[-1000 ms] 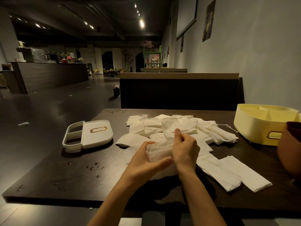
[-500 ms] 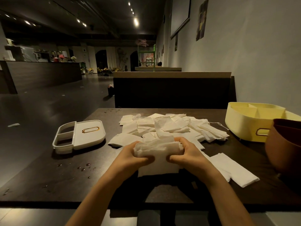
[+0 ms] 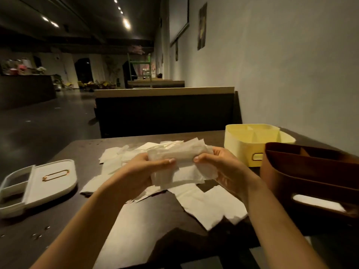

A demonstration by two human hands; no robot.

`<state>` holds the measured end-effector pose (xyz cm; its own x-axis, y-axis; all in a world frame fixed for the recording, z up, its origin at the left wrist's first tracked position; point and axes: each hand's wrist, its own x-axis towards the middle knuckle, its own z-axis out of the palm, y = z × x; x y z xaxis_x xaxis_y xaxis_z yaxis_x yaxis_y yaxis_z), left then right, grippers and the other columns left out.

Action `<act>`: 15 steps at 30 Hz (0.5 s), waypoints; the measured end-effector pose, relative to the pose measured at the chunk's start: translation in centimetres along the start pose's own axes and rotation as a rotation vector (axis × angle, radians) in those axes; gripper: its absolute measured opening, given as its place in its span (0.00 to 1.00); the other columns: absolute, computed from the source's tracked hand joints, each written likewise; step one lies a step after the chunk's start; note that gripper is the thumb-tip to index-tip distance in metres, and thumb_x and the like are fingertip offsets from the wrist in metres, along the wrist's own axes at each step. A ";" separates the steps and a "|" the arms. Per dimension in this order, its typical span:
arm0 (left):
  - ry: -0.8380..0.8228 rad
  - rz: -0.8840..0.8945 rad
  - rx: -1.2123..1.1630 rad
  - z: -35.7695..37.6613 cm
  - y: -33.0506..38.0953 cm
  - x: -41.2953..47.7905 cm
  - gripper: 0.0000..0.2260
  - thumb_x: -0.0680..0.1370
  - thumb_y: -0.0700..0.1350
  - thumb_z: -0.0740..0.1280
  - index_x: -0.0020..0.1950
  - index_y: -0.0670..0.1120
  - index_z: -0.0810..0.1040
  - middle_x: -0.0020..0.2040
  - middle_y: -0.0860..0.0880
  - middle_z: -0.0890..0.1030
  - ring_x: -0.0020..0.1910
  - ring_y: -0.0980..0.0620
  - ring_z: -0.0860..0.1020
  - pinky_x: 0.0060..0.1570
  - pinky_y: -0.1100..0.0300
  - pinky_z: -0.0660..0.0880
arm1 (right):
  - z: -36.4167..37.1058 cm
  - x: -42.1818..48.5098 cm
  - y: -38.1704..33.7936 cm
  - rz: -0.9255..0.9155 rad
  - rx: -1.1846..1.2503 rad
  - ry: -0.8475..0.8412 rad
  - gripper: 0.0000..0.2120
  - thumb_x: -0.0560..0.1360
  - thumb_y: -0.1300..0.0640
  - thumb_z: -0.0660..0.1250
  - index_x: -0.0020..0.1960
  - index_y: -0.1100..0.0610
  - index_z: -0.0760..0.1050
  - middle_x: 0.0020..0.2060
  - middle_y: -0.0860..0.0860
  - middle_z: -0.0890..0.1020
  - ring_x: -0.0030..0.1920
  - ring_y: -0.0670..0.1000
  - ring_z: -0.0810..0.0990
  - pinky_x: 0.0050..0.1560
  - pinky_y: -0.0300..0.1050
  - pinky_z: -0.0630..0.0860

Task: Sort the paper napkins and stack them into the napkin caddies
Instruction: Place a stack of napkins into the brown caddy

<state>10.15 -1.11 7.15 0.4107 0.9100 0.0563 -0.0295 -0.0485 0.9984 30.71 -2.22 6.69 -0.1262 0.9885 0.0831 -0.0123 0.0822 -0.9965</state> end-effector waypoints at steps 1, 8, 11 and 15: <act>-0.020 0.005 0.001 0.9 0.7 0.7 0.06 0.73 0.38 0.66 0.49 0.45 0.78 0.35 0.51 0.84 0.34 0.58 0.81 0.34 0.64 0.79 | -1.0 -0.1 -0.6 -0.001 0.004 0.027 0.14 0.72 0.62 0.69 0.58 0.60 0.77 0.52 0.61 0.79 0.49 0.54 0.75 0.42 0.44 0.75; -0.270 -0.168 -0.049 11.9 3.2 8.5 0.26 0.68 0.45 0.71 0.64 0.41 0.71 0.53 0.43 0.77 0.49 0.48 0.79 0.40 0.59 0.80 | -13.1 -4.6 -6.2 0.162 -0.102 0.274 0.16 0.69 0.58 0.71 0.57 0.59 0.77 0.53 0.56 0.81 0.52 0.54 0.81 0.44 0.46 0.82; -0.344 -0.265 -0.036 17.5 3.5 11.8 0.20 0.72 0.41 0.72 0.62 0.42 0.71 0.55 0.42 0.77 0.51 0.47 0.79 0.39 0.58 0.80 | -18.1 -6.9 -6.9 0.261 -0.247 0.438 0.22 0.63 0.55 0.74 0.55 0.61 0.78 0.50 0.57 0.82 0.47 0.54 0.81 0.38 0.44 0.79; -0.371 -0.405 0.116 22.9 2.8 14.4 0.27 0.67 0.38 0.76 0.63 0.42 0.70 0.61 0.40 0.74 0.58 0.41 0.75 0.51 0.48 0.79 | -23.0 -8.8 -6.1 0.417 -0.507 0.575 0.21 0.67 0.55 0.75 0.56 0.64 0.77 0.45 0.55 0.81 0.46 0.53 0.78 0.43 0.47 0.75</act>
<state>36.90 2.44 10.92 0.6616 0.6608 -0.3544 0.2895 0.2109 0.9337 54.70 -8.47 11.97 0.4998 0.8501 -0.1658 0.3833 -0.3888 -0.8378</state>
